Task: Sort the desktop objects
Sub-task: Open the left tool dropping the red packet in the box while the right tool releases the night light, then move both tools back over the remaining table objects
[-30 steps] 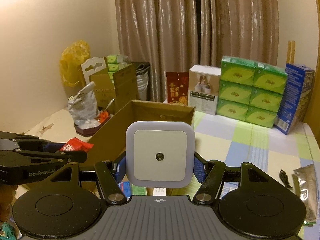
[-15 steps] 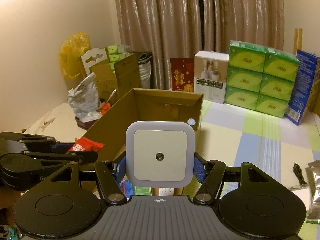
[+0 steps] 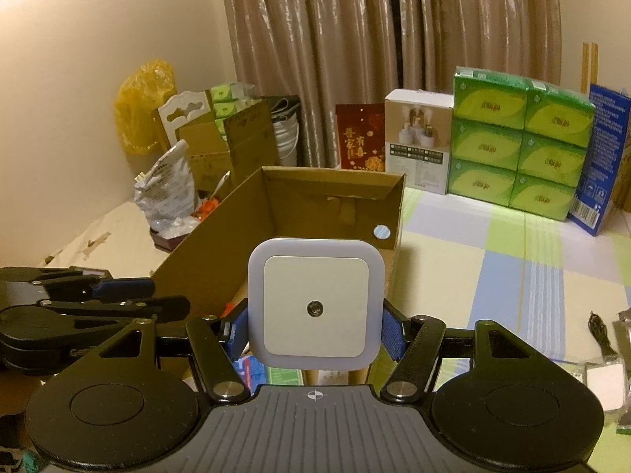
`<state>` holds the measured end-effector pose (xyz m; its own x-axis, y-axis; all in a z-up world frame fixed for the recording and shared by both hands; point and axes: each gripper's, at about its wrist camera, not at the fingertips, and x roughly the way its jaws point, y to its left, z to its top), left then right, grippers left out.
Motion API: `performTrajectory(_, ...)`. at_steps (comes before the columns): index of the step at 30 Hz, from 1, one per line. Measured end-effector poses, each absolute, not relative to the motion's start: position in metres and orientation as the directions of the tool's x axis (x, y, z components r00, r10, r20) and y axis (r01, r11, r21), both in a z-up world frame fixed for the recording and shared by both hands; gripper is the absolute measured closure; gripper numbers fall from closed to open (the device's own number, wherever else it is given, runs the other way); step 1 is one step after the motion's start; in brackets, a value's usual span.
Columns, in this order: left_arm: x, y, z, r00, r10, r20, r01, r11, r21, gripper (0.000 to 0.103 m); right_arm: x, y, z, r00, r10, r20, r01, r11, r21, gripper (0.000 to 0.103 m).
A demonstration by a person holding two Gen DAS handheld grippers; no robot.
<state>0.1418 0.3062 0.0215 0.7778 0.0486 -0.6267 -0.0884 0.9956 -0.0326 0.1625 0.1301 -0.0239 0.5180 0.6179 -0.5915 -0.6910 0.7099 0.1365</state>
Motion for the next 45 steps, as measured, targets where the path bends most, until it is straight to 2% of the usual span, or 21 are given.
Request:
performTrajectory(5, 0.135, 0.312, 0.025, 0.785, 0.061, -0.616, -0.112, 0.993, -0.044, 0.065, 0.167, 0.135, -0.019, 0.487, 0.652, -0.581, -0.686, 0.698, 0.208, 0.041)
performTrajectory(8, 0.130, 0.312, 0.027, 0.787, 0.066, -0.613, -0.120, 0.992, -0.047, 0.064, 0.172, 0.136, -0.012, 0.483, 0.673, -0.560, -0.681, 0.691, 0.243, 0.032)
performTrajectory(12, 0.124, 0.311, 0.027, 0.790, 0.063, -0.610, -0.122, 0.991, -0.056, 0.057, 0.173, 0.127, -0.004, 0.506, 0.674, -0.538, -0.667, 0.701, 0.251, 0.028)
performTrajectory(19, 0.113, 0.302, 0.028, 0.790, 0.058, -0.610, -0.123, 0.990, -0.065, 0.050, 0.169, 0.096, -0.008, 0.521, 0.648, -0.555, -0.619, 0.735, 0.277, 0.025)
performTrajectory(29, 0.092, 0.278, 0.041, 0.803, 0.055, -0.594, -0.114, 0.992, -0.062, 0.033, 0.148, 0.046, -0.006, 0.554, 0.615, -0.561, -0.562, 0.774, 0.294, 0.020)
performTrajectory(33, 0.083, 0.264, 0.046, 0.809, 0.047, -0.585, -0.101, 0.993, -0.060, 0.022, 0.138, 0.024, -0.003, 0.574, 0.598, -0.560, -0.542, 0.790, 0.288, 0.017)
performTrajectory(37, 0.077, 0.249, 0.050, 0.812, 0.036, -0.583, -0.084, 0.995, -0.055, 0.018, 0.130, 0.002, -0.001, 0.590, 0.578, -0.564, -0.519, 0.807, 0.284, 0.014)
performTrajectory(39, 0.075, 0.241, 0.052, 0.812, 0.030, -0.583, -0.076, 0.996, -0.056, 0.012, 0.127, -0.008, -0.001, 0.596, 0.570, -0.565, -0.508, 0.813, 0.284, 0.014)
performTrajectory(45, 0.070, 0.217, 0.060, 0.819, 0.019, -0.574, -0.054, 0.998, -0.045, 0.003, 0.120, -0.039, 0.001, 0.621, 0.542, -0.566, -0.473, 0.835, 0.282, 0.011)
